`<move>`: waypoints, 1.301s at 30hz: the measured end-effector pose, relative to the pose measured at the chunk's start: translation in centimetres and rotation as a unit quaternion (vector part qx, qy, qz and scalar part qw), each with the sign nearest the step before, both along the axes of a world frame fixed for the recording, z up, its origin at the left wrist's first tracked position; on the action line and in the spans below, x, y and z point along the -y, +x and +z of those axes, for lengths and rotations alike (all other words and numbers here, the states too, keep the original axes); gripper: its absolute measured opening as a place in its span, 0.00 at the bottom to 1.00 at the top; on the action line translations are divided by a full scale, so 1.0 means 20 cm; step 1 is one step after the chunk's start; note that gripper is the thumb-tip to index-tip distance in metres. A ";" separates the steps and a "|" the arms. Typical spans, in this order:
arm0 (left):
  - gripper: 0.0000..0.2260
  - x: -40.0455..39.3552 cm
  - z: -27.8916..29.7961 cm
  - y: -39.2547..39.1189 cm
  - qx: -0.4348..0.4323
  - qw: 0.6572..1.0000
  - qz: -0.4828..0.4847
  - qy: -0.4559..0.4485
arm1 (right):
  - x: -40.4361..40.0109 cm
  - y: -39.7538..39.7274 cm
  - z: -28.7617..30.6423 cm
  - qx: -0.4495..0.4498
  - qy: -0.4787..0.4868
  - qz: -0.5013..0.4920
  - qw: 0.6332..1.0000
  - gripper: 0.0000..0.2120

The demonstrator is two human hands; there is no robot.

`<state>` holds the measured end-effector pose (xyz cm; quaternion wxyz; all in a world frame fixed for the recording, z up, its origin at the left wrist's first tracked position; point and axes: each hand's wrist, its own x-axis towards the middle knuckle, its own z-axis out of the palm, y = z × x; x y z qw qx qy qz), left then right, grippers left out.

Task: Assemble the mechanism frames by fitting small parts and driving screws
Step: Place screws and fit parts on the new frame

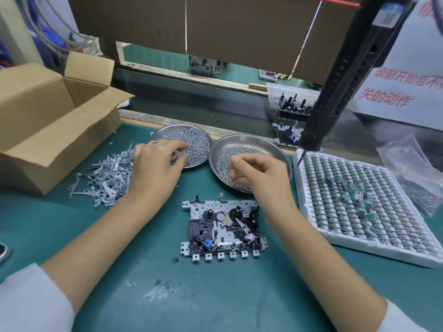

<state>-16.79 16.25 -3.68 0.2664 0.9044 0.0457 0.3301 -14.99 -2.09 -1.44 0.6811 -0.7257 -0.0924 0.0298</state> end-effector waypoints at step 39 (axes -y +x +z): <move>0.05 0.32 -0.03 -0.21 -0.006 0.893 -0.189 -0.409 | 0.16 0.20 -0.05 0.112 -0.493 0.037 0.862 0.08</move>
